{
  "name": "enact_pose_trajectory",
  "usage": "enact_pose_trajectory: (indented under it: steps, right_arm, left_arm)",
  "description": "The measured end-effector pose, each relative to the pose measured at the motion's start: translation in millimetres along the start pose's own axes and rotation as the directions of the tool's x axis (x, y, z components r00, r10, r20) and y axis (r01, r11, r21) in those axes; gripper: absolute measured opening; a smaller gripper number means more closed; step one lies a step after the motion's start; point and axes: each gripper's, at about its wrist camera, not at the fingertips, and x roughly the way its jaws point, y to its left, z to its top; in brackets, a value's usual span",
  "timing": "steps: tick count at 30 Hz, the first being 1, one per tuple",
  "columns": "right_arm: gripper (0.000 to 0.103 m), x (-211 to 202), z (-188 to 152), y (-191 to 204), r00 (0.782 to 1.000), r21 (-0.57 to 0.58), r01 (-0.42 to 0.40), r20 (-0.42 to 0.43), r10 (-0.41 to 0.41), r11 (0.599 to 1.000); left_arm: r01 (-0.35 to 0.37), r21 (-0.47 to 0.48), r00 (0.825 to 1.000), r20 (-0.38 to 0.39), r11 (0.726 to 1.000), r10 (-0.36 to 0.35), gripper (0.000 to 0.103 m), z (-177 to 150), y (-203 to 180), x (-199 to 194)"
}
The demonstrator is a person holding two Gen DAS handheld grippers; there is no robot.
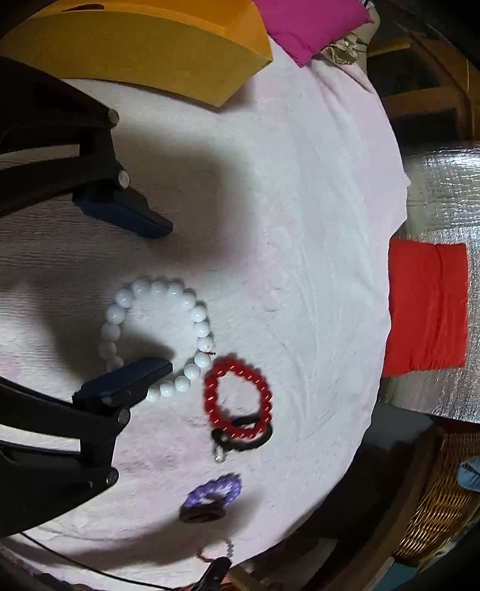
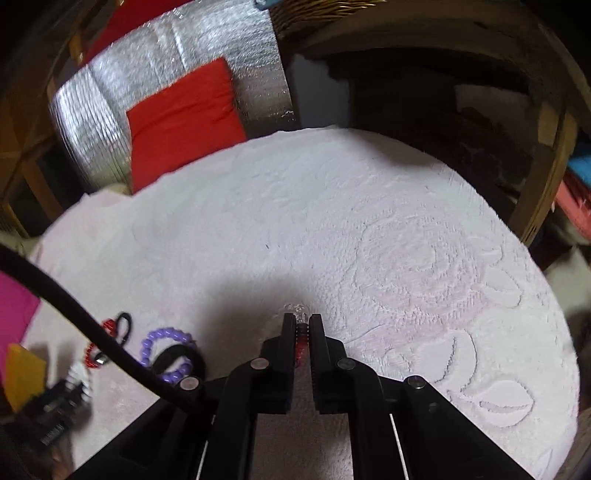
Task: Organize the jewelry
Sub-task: 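Grasp the pink-white crystal bracelet with the right tool and lift it, then grasp the white pearl bracelet with the left tool while the right tool holds the crystal bracelet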
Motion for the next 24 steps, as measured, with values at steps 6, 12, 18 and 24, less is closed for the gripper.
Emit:
enact_pose_trajectory:
  steps: [6, 12, 18, 24]
  right_arm:
    - [0.008, -11.5, 7.3, -9.0, 0.994, 0.085, -0.112, 0.004, 0.112, 0.99]
    - [0.008, -16.5, 5.5, 2.3, 0.981, 0.119, -0.192, 0.01, 0.192, 0.974]
    - [0.008, -21.1, 6.1, 15.8, 0.974, 0.111, -0.228, 0.03, 0.226, 0.967]
    - [0.008, -22.2, 7.7, 15.4, 0.962, 0.128, -0.274, 0.051, 0.27, 0.953]
  left_arm:
    - [0.047, 0.026, 0.999, -0.012, 0.999, -0.046, 0.019, -10.0, 5.7, -14.1]
    - [0.129, -0.014, 0.992, -0.009, 0.991, -0.13, 0.011, -12.4, 23.4, -23.7]
    - [0.175, 0.019, 0.983, 0.055, 0.984, -0.176, 0.075, -15.7, 16.0, -42.7]
    - [0.115, 0.108, 0.993, -0.025, 0.987, -0.113, 0.08, -18.9, -7.3, -15.4]
